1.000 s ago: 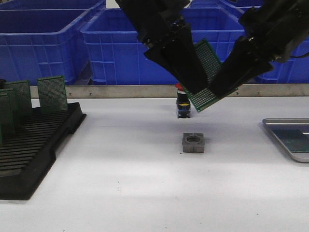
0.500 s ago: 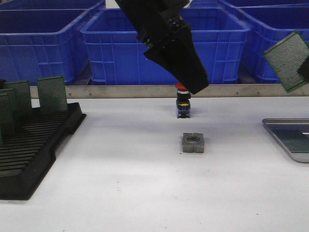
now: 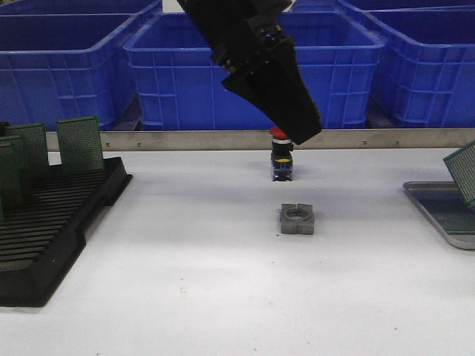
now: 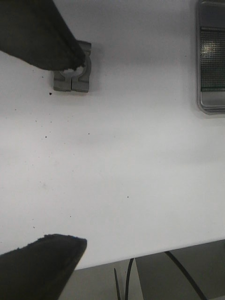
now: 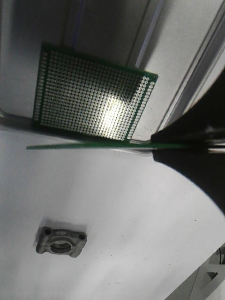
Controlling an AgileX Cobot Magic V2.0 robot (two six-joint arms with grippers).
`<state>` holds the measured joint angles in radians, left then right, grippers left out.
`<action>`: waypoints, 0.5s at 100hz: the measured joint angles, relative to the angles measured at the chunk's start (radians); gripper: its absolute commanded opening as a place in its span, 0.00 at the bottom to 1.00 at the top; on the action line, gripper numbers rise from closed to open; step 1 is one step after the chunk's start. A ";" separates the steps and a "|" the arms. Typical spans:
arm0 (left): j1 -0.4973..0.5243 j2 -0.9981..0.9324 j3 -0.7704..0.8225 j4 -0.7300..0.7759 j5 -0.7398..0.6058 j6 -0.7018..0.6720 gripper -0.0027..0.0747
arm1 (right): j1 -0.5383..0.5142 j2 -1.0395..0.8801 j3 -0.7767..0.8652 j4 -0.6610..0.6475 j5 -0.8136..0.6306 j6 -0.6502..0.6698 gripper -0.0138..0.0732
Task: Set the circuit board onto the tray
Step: 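Lower the board into the tray and open the right gripper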
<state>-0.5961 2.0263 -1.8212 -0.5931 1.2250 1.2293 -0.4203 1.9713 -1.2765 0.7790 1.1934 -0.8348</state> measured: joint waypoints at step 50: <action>0.000 0.000 0.000 0.000 0.002 0.000 0.89 | 0.000 0.084 -0.004 0.006 -0.046 0.037 0.34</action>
<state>-0.5961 2.0263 -1.8212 -0.5931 1.2266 1.2293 -0.4203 2.0553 -1.2804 0.7851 1.1476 -0.7981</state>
